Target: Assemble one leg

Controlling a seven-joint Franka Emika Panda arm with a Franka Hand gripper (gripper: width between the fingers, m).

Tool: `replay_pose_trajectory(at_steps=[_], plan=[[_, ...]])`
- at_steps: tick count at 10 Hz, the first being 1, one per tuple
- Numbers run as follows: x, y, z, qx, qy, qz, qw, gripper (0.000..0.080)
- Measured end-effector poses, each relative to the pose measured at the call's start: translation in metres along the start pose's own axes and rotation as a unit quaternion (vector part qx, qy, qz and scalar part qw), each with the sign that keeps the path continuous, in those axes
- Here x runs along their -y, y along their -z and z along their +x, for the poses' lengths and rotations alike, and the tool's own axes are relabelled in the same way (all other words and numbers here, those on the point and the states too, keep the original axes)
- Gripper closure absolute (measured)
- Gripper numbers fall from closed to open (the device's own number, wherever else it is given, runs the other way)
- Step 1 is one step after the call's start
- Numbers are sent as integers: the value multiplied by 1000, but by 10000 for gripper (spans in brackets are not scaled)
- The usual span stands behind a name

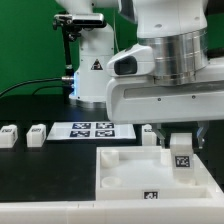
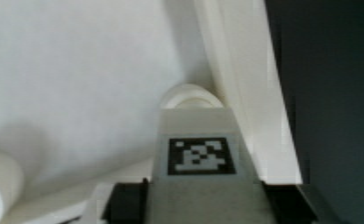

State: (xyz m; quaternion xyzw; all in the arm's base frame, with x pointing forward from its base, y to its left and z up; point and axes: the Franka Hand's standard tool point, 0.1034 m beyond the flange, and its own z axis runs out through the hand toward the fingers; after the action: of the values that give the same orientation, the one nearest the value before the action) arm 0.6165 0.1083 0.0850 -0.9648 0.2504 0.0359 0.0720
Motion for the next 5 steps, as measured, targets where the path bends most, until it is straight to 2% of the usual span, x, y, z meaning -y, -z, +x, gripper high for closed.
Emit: replay_pose_trajectory(at_steps=[3,5], plan=[[2,-1,-1,1,-180,1,984,506],[4,-1,-2,0,-285,3,959,506]])
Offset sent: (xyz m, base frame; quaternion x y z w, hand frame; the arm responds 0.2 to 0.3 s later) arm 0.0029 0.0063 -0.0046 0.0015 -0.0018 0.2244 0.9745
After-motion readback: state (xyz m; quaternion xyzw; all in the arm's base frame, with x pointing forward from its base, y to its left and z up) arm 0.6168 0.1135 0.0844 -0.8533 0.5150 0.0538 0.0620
